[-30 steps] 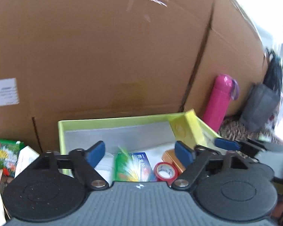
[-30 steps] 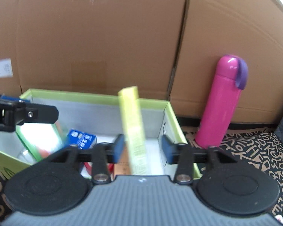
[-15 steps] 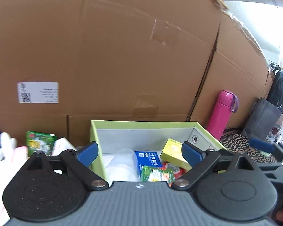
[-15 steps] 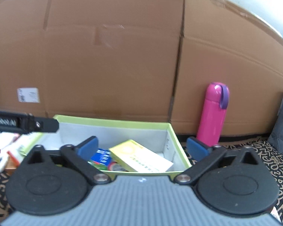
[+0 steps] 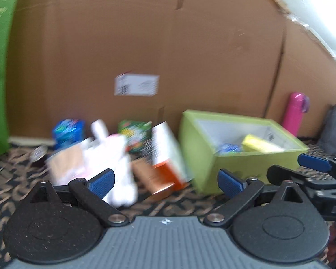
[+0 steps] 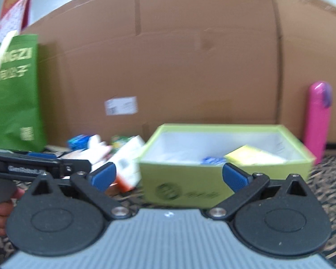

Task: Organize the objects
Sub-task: 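Grasp the cotton swab bag with the left tool while the right tool grasps another copper box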

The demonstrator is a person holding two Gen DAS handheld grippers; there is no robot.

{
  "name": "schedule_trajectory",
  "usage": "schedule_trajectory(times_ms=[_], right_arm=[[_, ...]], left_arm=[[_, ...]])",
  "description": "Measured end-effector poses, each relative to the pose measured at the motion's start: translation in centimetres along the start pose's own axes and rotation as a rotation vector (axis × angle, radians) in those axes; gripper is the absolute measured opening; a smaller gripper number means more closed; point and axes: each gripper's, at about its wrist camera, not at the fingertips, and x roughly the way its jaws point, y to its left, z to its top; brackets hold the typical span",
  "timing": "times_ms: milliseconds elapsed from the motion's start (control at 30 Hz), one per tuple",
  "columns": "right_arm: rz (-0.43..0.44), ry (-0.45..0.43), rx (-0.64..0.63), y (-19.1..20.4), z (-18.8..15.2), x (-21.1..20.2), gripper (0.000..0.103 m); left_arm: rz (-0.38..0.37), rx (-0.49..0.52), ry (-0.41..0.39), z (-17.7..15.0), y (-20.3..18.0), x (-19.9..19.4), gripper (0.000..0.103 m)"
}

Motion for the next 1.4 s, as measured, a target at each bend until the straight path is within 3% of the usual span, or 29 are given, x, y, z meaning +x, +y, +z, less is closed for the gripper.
schedule_trajectory(times_ms=[267,467,533,667,700,733,767,833,967,1167,1200,1233,1400], right_arm=[[0.154,0.112,0.017,4.6,-2.1,2.9,0.103],[0.162,0.15,0.031,6.6,-2.6,4.3,0.102],[0.155,0.166,0.012,7.2,-2.8,4.9,0.084],[0.16,0.23,0.007,7.7,-2.9,7.2,0.065],[0.158,0.246,0.006,7.7,-2.9,8.0,0.063],[0.16,0.26,0.011,7.7,-2.8,8.7,0.062],[0.161,0.274,0.021,7.8,-2.8,9.4,0.061],[0.156,0.286,0.023,8.0,-2.6,10.5,0.061],[0.112,0.296,-0.01,8.8,-2.4,12.2,0.061],[0.072,0.306,-0.017,9.1,-2.5,14.0,0.061],[0.07,0.309,-0.015,9.0,-2.5,14.3,0.054],[0.072,0.316,-0.016,8.9,-2.6,14.5,0.032],[0.103,0.316,-0.014,8.7,-2.7,13.7,0.03]], left_arm=[[0.136,-0.107,0.071,-1.6,7.0,0.5,0.101],[0.169,-0.228,0.096,0.4,11.6,4.3,0.101],[0.188,-0.277,0.116,0.9,12.8,6.2,0.1],[0.165,-0.341,0.161,1.5,14.2,8.8,0.096],[0.162,-0.328,0.152,1.7,14.1,9.0,0.094],[0.147,-0.305,0.153,1.8,13.9,9.2,0.082],[0.119,-0.283,0.168,2.0,13.9,9.4,0.063],[0.059,-0.273,0.183,2.1,14.0,9.4,0.047],[0.032,-0.234,0.186,2.0,14.0,8.3,0.029],[-0.045,-0.219,0.187,1.0,13.9,4.0,0.026],[-0.049,-0.213,0.192,0.8,13.7,3.1,0.026],[-0.05,-0.207,0.198,0.4,13.5,2.2,0.026],[-0.082,-0.177,0.26,-2.2,11.9,-0.8,0.026]])
